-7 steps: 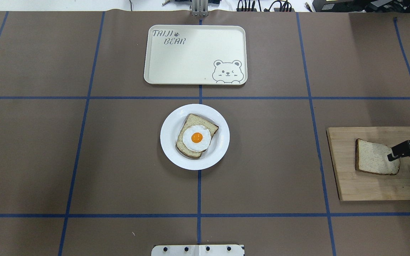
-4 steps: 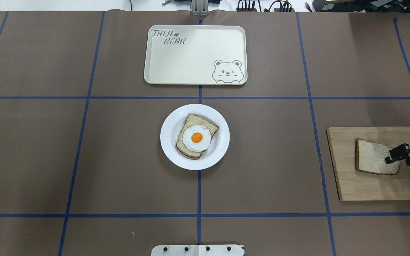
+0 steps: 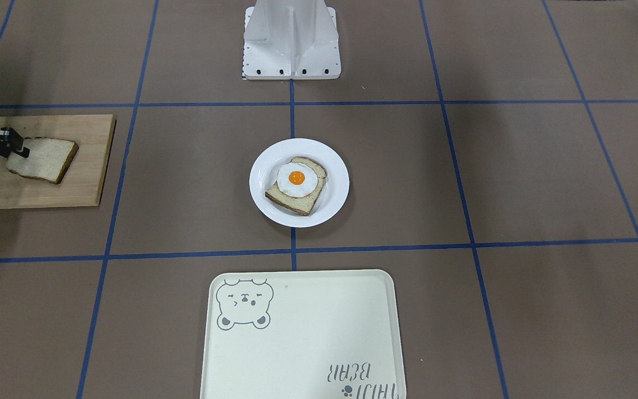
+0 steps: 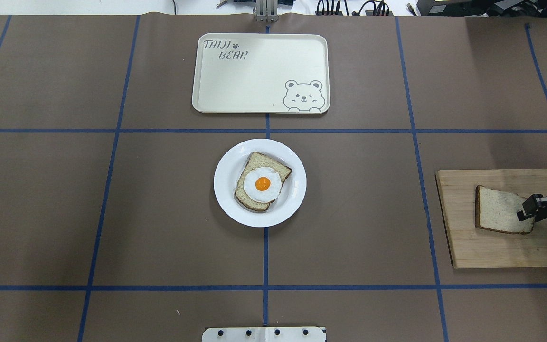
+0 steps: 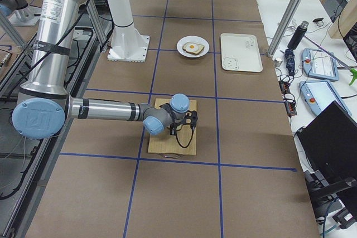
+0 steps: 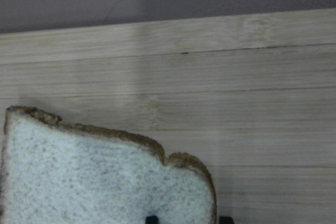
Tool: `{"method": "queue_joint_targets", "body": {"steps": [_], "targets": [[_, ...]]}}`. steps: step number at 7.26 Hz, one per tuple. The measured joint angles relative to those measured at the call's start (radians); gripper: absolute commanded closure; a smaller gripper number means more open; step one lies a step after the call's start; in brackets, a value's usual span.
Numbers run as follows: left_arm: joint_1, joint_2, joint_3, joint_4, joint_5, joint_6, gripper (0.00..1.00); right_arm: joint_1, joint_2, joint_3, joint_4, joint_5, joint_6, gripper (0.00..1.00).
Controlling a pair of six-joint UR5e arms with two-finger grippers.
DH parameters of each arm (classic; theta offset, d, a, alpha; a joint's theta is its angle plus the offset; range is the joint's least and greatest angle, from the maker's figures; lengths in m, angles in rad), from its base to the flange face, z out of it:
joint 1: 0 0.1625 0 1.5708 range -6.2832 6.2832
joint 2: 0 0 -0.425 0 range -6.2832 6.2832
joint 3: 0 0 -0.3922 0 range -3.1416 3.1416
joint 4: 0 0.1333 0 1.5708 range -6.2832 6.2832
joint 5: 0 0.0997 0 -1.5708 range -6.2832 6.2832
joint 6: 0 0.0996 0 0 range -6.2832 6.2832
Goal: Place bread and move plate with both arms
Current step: 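Grasp the bread slice edge with the right gripper and lift it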
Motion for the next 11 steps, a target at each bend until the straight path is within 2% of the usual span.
{"method": "queue_joint_targets", "body": {"steps": [5,9,11], "targets": [[0.000,0.001,-0.002,0.001,-0.001,-0.001,0.02,0.007,0.001,0.037,-0.001,0.019,-0.001,1.00],[0.000,0.001,-0.002,0.003,-0.002,-0.001,0.02,0.078,0.018,0.072,-0.006,0.154,0.002,1.00],[0.000,0.000,-0.002,0.004,-0.011,-0.004,0.02,0.100,0.083,0.072,-0.007,0.209,0.086,1.00]]}}
